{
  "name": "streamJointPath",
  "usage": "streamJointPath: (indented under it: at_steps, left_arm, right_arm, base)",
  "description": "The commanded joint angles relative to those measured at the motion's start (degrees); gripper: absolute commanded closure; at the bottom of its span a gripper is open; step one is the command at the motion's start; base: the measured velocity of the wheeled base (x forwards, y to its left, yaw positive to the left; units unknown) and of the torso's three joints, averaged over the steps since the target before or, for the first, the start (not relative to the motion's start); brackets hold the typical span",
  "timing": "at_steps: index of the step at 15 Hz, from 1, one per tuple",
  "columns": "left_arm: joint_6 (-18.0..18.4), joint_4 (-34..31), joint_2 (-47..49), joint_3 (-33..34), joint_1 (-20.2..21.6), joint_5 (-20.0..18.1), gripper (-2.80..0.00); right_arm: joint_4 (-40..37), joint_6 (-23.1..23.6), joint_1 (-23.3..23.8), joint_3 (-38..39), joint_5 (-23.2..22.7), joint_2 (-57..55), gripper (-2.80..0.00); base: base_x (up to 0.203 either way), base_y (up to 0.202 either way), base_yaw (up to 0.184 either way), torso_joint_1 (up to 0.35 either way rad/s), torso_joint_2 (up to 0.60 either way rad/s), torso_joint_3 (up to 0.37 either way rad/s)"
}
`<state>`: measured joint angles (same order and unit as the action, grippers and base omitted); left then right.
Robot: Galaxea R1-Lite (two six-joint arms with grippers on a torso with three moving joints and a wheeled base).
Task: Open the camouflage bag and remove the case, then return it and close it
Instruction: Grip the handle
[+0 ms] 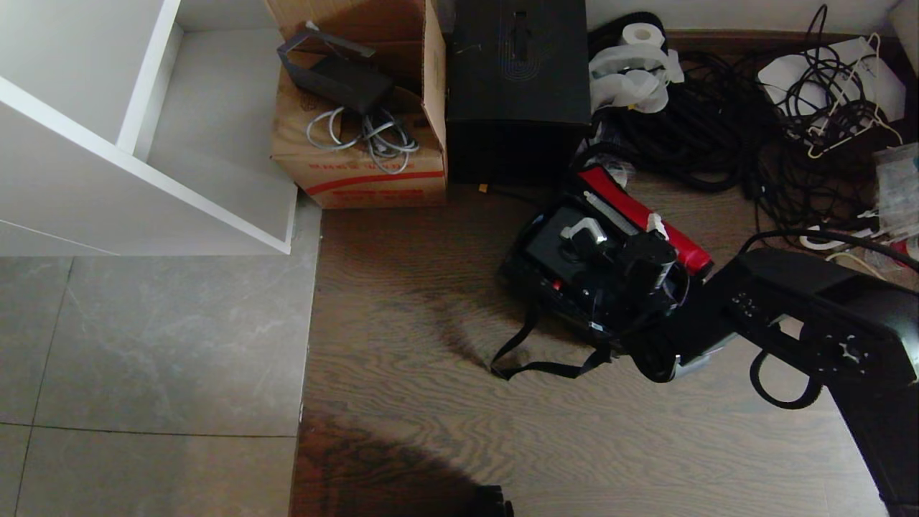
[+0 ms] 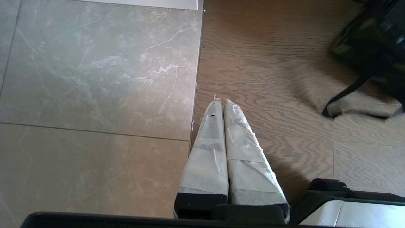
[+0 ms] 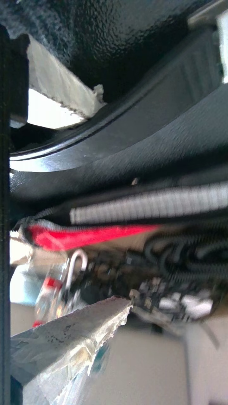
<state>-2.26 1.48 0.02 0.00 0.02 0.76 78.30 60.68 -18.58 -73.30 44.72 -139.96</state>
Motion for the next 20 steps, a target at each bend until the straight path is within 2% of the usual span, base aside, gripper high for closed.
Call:
streamJointPath:
  at_steps: [1,11,16,17,20]
  left_arm:
    - [0.0,0.0,0.0,0.5,0.0,0.0,0.00]
    - [0.0,0.0,0.0,0.5,0.0,0.0,0.00]
    - [0.0,0.0,0.0,0.5,0.0,0.0,0.00]
    - [0.0,0.0,0.0,0.5,0.0,0.0,0.00]
    - [0.0,0.0,0.0,0.5,0.0,0.0,0.00]
  right_arm:
    - [-1.3,0.4,0.6,-1.0,1.2,-0.5,-2.80]
    - [-5.3,0.5,4.5,-7.7,2.4,-4.7,-2.80]
    - [-6.1,-0.2,4.4,-5.2,2.4,-4.6,-2.80]
    - [-6.2,-0.2,4.3,-4.0,2.4,-4.3,0.00]
    - [-5.1,-0.5,2.8,-0.8,2.5,-3.2,0.00]
  base:
    - [0.000,0.000,0.000,0.000,0.00,0.000]
    - [0.000,0.000,0.000,0.000,0.00,0.000]
    - [0.000,0.000,0.000,0.000,0.00,0.000]
    - [0.000,0.000,0.000,0.000,0.00,0.000]
    - [0.000,0.000,0.000,0.000,0.00,0.000]
